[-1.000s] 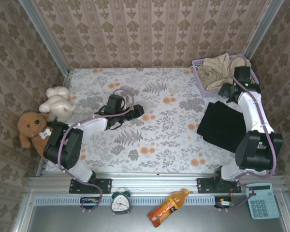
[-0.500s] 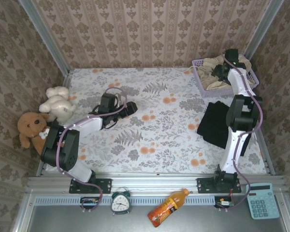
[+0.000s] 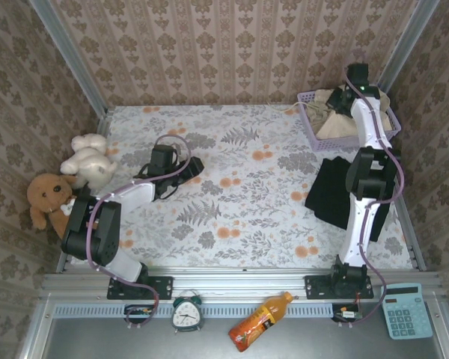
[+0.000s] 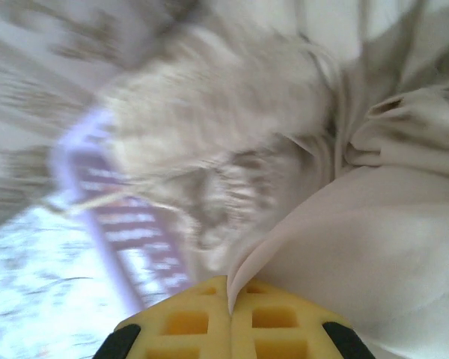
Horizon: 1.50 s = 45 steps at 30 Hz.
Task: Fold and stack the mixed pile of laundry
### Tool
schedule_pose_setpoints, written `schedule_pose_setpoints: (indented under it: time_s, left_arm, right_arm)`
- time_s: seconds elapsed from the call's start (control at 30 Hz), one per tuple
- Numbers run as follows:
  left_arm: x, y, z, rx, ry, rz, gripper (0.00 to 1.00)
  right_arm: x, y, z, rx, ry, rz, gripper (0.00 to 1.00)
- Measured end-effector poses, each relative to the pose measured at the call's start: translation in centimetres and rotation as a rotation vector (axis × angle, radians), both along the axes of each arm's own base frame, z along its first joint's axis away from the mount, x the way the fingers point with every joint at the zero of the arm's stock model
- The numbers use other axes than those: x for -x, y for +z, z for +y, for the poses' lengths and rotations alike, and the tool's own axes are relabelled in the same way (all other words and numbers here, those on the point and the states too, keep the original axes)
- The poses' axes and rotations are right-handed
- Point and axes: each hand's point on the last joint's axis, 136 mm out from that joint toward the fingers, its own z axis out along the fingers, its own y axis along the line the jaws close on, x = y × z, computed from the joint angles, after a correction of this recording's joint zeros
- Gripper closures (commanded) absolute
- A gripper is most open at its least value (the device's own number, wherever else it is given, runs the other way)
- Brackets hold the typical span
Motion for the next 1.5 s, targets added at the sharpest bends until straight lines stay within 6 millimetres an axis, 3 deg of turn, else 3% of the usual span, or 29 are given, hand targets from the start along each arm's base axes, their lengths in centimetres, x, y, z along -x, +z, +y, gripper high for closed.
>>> schedule_pose_setpoints:
  time_s: [0.03,0.17,0.23,0.3,0.37,0.5,0.57,0.63,0.7,0.77,0.83,0.87,0.9,1.0,1.07,1.1,1.17,1.27,1.33,1.4,1.5]
  left_arm:
    - [-0.1,0.0,0.0,0.008,0.001,-0.004,0.3]
    - [-0.2,-0.4,-0.5,0.041,-0.004,-0.002,0.3]
    - [-0.1,-0.8,-0.7,0.056,-0.007,0.006,0.3]
    - [0.1,-1.0,-0.8,0.068,-0.012,0.01,0.3]
    - [0.1,-1.0,-1.0,0.08,-0.016,0.006,0.29]
    - [0.4,-1.2,-1.1,0.089,-0.025,0.006,0.28]
    - [0.6,-1.4,-1.0,0.088,-0.025,0.011,0.27]
    - [0.8,-1.4,-0.6,0.087,-0.018,0.012,0.26]
    - [1.0,-0.7,0.4,0.081,0.007,0.004,0.25]
    - [1.2,0.6,1.7,0.065,0.041,-0.021,0.23]
    - [1.4,2.3,3.2,0.031,0.077,-0.064,0.2]
    - [1.5,3.2,3.9,0.011,0.095,-0.086,0.19]
    - [1.8,3.9,4.7,-0.017,0.113,-0.106,0.18]
    - [2.6,5.0,6.6,-0.09,0.151,-0.134,0.18]
    - [3.0,5.1,7.3,-0.125,0.162,-0.131,0.18]
    - [3.2,4.9,7.6,-0.138,0.166,-0.126,0.18]
    - [3.5,4.4,7.7,-0.148,0.165,-0.106,0.19]
    - [4.0,3.3,7.4,-0.146,0.146,-0.069,0.19]
    - [4.6,2.2,7.0,-0.142,0.124,-0.039,0.19]
    - [5.6,0.9,5.9,-0.139,0.077,0.0,0.19]
    - [7.4,-1.2,4.1,-0.147,0.002,0.067,0.19]
  right_arm:
    - [0.1,2.3,1.1,0.003,0.022,-0.049,1.0]
    - [3.2,15.7,8.7,0.008,0.184,-0.348,1.0]
    - [6.1,22.4,12.8,-0.014,0.286,-0.51,1.0]
    - [10.3,29.0,17.2,-0.051,0.415,-0.685,1.0]
    - [14.4,34.1,20.2,-0.079,0.52,-0.826,1.0]
    - [21.3,41.2,24.0,-0.134,0.688,-1.025,1.0]
    - [23.0,43.3,25.0,-0.162,0.744,-1.075,1.0]
    - [23.5,43.8,25.6,-0.182,0.77,-1.086,1.0]
    - [22.2,41.6,26.1,-0.206,0.774,-1.027,1.0]
    - [19.6,36.8,26.7,-0.231,0.755,-0.911,0.95]
    - [16.4,29.8,27.0,-0.25,0.704,-0.759,0.79]
    - [14.5,24.9,27.1,-0.253,0.662,-0.656,0.63]
    - [12.8,19.5,26.9,-0.248,0.615,-0.543,0.58]
    - [10.0,5.3,25.2,-0.2,0.491,-0.237,0.52]
    - [10.1,-1.4,23.4,-0.165,0.424,-0.084,0.5]
    - [10.6,-3.8,22.6,-0.15,0.397,-0.027,0.5]
    - [11.9,-6.4,21.2,-0.124,0.36,0.05,0.5]
    - [13.3,-6.2,21.8,-0.098,0.379,0.054,0.47]
    - [15.1,-5.2,23.7,-0.086,0.429,0.042,0.42]
    - [18.0,-4.4,26.5,-0.084,0.508,0.032,0.39]
    - [22.2,-5.0,29.9,-0.098,0.603,0.054,0.38]
